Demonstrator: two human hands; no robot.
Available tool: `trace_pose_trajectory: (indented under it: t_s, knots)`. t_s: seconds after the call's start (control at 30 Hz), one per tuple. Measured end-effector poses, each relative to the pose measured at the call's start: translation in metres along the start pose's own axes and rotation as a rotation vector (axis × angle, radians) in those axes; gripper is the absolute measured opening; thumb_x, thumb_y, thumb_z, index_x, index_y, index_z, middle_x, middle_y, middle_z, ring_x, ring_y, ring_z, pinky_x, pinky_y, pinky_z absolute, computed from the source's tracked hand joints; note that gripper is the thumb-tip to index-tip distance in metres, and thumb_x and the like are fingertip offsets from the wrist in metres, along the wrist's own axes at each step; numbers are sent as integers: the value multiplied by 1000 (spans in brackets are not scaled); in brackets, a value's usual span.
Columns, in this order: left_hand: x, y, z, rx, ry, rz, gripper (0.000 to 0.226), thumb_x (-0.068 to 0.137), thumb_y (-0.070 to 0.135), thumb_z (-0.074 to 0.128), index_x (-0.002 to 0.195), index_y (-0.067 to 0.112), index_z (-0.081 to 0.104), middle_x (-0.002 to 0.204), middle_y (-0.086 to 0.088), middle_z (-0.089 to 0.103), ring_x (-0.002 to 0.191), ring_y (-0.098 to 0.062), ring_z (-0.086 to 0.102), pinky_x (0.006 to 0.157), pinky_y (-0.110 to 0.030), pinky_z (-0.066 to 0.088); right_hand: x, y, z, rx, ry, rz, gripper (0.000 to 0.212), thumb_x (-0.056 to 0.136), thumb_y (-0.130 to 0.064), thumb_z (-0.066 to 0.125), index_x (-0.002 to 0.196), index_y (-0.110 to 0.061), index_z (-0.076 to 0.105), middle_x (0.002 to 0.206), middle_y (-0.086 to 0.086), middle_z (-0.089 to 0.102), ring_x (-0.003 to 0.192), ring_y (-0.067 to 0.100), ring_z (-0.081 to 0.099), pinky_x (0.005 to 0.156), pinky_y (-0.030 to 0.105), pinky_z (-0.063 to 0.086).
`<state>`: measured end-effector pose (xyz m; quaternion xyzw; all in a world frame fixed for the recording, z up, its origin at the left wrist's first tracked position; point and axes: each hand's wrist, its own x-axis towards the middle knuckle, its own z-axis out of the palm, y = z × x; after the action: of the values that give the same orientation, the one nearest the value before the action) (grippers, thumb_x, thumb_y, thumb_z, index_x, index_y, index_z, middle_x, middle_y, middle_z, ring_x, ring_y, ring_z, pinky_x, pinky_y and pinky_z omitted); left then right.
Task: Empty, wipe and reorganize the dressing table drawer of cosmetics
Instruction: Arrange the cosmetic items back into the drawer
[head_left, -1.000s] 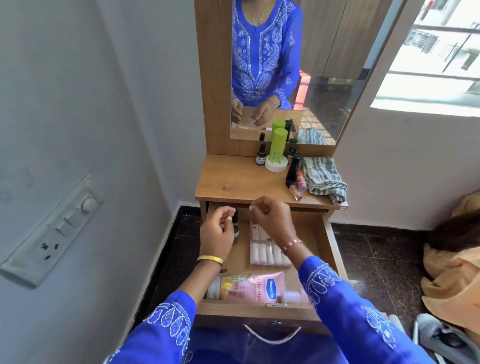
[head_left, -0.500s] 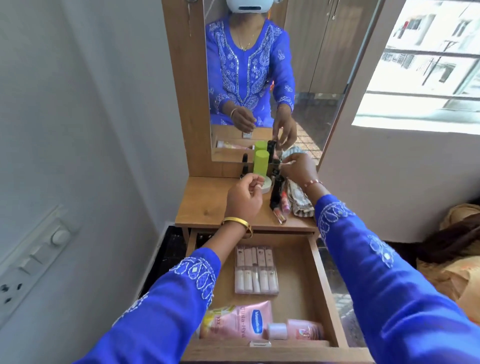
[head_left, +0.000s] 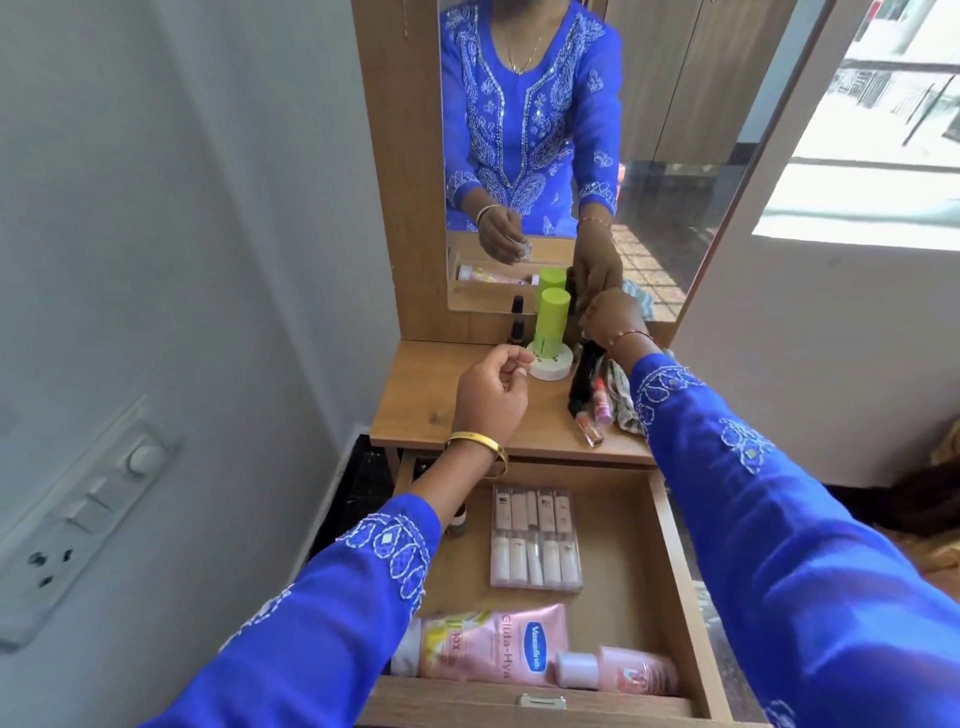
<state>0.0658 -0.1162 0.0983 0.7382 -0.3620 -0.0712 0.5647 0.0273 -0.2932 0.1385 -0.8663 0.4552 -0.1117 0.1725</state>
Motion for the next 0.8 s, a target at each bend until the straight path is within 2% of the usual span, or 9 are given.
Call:
trace_pose_trajectory:
  t_s: [0.1,0.17,0.37,0.43,0.47,0.53,0.6,0.63,0.8]
  knots:
    - [-2,1,1,-2,-2,-17,19,87,2,51,98,10,65,89,3,64,75,3,54,64,3,41,-3,7,-5,116,98,7,25,88,-3,50,108,1,65,113,18,65,106,33,60,82,32,48]
    - [-3,3,0,-11,-7,-22,19,87,2,52,98,10,65,87,4,62,74,4,52,64,2,41,-8,10,-12,238,193,22,20,83,-2,54,98,-2,68,103,17,69,94,30,63,72,30,46]
    - [-6,12,-4,-20,-15,-16,20,88,4,52,103,8,64,101,-5,68,87,-7,56,69,2,41,-55,-4,-39,460,391,-55,19,81,-3,55,96,-4,66,85,6,62,80,19,55,62,20,37]
    - [-7,18,-5,-9,-32,19,25,87,4,52,110,8,62,110,-7,65,98,-14,60,80,-7,44,-67,-11,-42,511,373,-70,16,79,-5,58,92,-6,67,81,1,61,76,14,55,56,16,39]
    - [-8,22,-5,9,-38,44,28,88,5,52,115,8,60,115,-8,62,103,-17,59,85,-15,46,-72,-15,-40,538,327,-82,13,77,-6,60,88,-9,67,79,1,63,74,15,58,58,16,44]
    - [-9,30,-7,61,-38,102,34,88,11,54,122,9,56,118,-8,59,104,-19,57,89,-25,46,-82,-20,-36,588,194,-127,10,76,-8,64,77,-18,65,76,8,69,73,24,66,69,35,56]
    - [-9,35,-8,90,-48,145,39,89,16,56,127,9,52,120,-9,58,105,-20,57,90,-31,48,-93,-25,-33,600,124,-174,9,77,-10,68,75,-18,64,78,18,71,76,33,69,76,49,56]
    - [-9,37,-8,98,-57,152,42,89,17,57,129,9,51,119,-10,58,106,-20,57,90,-32,48,-98,-27,-33,603,106,-201,4,78,-11,68,80,-13,66,79,19,71,77,33,69,77,49,56]
    - [-16,41,-14,138,-37,115,37,88,9,56,125,10,54,110,-12,59,100,-23,57,83,-26,45,-106,-30,-34,599,63,-223,18,86,-20,64,87,-2,66,79,17,71,76,33,69,80,47,56]
